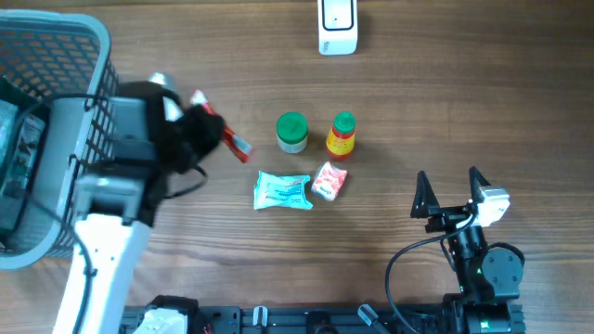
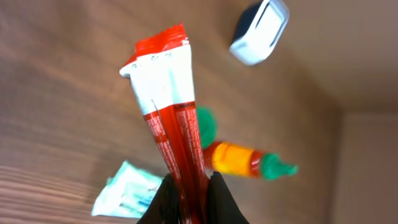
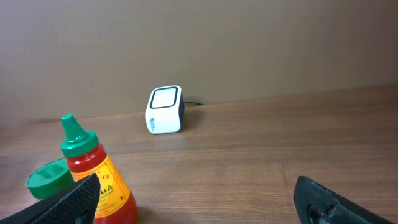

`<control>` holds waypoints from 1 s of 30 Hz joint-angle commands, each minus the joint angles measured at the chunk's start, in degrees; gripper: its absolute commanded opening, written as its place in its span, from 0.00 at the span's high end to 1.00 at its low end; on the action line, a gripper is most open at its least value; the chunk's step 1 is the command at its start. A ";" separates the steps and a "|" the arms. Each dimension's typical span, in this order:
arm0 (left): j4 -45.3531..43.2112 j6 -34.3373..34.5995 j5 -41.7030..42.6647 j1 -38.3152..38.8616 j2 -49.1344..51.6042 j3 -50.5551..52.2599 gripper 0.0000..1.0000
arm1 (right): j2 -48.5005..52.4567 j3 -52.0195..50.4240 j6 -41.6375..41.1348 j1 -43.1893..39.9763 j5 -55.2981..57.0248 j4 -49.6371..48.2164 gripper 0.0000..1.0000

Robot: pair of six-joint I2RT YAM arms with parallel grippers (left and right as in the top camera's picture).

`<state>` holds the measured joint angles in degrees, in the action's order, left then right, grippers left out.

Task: Scan the item barcode
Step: 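Carry the red tube out and lay it left of the green jar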

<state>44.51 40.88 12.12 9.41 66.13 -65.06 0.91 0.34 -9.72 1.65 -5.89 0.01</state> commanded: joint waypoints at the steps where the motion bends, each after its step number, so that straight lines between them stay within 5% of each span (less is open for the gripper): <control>1: -3.54 -0.13 -10.38 6.05 0.79 7.13 0.96 | -0.11 -0.04 0.72 0.33 0.79 -0.24 0.00; 10: -23.43 0.74 -18.03 9.79 5.92 23.32 0.96 | -0.11 -0.04 0.72 0.33 0.79 -0.24 0.00; 19: -37.68 5.09 -22.12 9.81 17.70 24.35 0.96 | -0.11 -0.04 0.70 0.33 0.79 -0.24 0.00; 28: -42.42 12.55 -21.81 9.88 27.63 24.35 0.96 | -0.11 -0.04 0.70 0.33 0.79 -0.24 0.00; 30: -42.56 12.55 -21.51 9.88 28.02 24.35 0.87 | -0.11 -0.04 0.70 0.33 0.79 -0.24 0.00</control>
<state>2.50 51.03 -8.56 19.07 92.92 -41.06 0.91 0.34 -9.72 1.65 -5.89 0.01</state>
